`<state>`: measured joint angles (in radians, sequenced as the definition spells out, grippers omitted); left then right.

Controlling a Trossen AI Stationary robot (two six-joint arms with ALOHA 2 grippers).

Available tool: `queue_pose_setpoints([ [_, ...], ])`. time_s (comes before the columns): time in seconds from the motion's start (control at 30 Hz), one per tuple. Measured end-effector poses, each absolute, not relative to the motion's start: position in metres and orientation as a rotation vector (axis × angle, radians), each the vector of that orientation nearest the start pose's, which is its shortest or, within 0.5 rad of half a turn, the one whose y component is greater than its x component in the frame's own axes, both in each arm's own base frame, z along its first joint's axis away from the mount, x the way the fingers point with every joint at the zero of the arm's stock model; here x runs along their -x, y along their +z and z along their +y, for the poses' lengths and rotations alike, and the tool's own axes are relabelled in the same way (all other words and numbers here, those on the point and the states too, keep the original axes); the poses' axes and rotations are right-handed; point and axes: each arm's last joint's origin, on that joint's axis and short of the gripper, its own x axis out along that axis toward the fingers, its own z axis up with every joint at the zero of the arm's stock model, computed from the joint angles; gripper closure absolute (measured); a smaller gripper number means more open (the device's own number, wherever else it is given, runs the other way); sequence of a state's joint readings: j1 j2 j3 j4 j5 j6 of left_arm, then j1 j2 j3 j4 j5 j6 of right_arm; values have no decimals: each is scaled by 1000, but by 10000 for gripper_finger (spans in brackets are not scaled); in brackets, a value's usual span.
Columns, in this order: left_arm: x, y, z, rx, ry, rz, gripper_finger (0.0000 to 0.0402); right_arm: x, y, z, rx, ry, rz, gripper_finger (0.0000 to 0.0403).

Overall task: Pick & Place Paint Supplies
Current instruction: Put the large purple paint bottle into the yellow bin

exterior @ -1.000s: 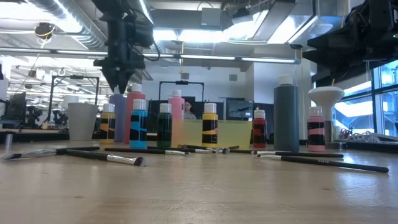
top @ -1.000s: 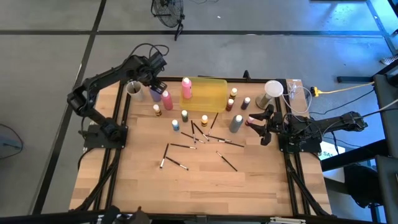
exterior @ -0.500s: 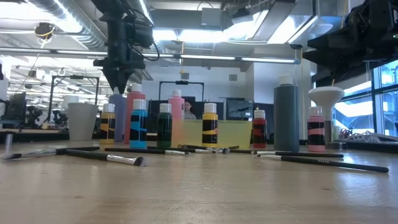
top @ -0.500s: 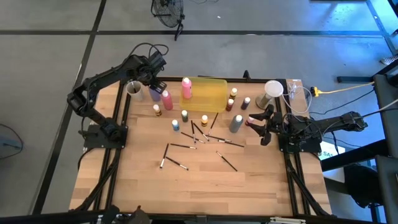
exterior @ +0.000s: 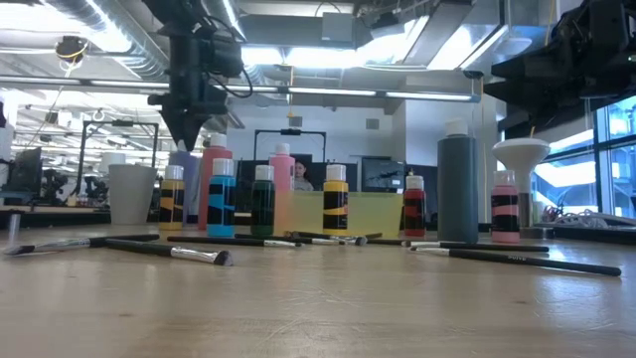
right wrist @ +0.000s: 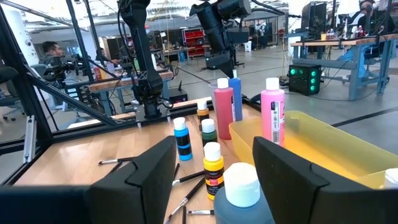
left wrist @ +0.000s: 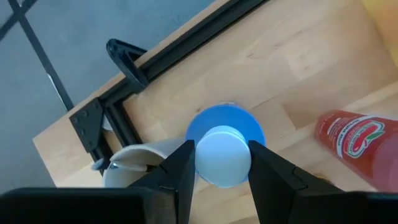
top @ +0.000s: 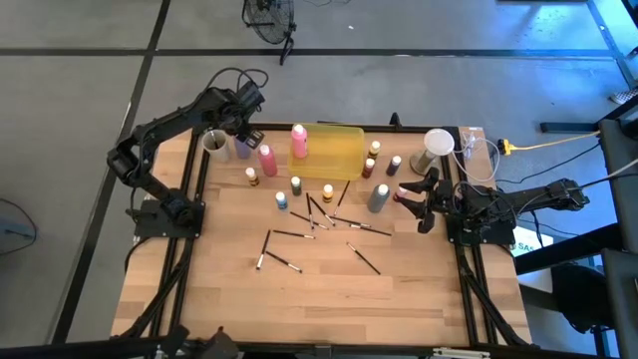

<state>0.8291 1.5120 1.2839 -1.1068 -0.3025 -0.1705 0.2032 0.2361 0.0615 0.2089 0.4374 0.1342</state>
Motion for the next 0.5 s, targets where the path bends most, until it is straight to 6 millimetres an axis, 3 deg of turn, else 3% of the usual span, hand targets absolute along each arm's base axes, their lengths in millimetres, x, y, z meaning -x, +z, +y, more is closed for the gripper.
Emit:
queue_pose_setpoints([
  [0.5,-183,286,208,472,1045,1233,283,-109,185,10,-145,-231,-48,188],
])
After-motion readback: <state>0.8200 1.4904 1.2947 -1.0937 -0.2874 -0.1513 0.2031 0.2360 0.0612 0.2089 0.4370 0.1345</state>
